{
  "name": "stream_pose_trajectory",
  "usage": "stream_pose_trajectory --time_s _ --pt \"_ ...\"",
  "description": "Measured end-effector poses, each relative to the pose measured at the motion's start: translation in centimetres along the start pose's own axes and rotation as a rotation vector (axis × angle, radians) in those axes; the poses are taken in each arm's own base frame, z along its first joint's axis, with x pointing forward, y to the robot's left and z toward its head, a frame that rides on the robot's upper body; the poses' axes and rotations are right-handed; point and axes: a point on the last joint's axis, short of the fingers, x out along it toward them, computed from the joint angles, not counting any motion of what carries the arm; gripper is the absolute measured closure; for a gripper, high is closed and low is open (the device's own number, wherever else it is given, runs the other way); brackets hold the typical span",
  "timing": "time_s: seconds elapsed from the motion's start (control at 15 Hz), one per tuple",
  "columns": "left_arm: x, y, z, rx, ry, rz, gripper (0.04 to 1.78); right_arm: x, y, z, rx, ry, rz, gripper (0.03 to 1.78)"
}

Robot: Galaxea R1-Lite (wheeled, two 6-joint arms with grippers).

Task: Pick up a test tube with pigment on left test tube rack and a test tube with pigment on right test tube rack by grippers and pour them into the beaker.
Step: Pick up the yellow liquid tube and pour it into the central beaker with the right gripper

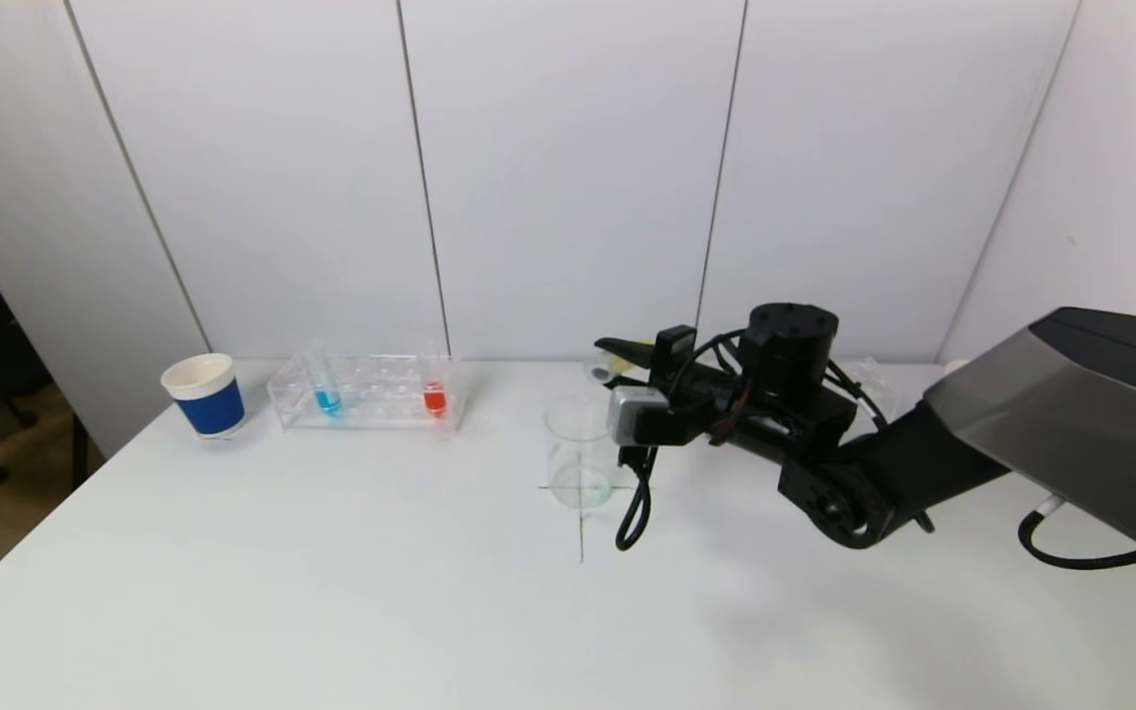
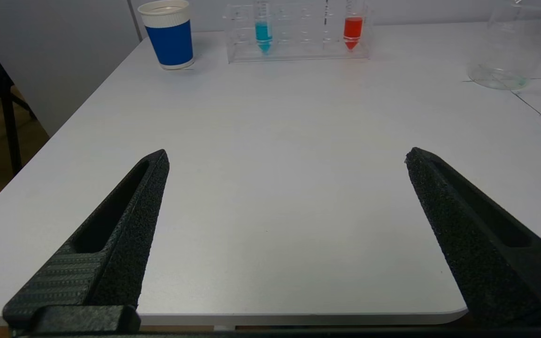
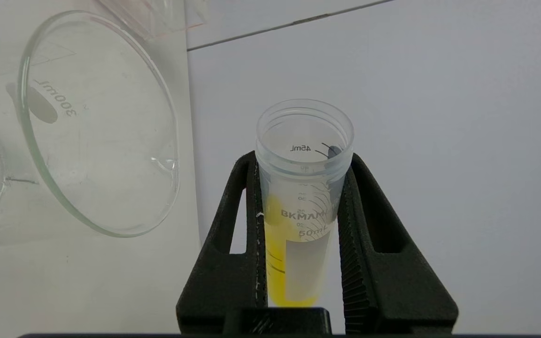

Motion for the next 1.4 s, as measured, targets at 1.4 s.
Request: stream_pose_trajectory --time_s 1.4 --pt "0.0 0.0 0.0 0.0 0.0 0.0 0.06 0.31 0.11 0.28 -0.19 -0.018 0.076 1.32"
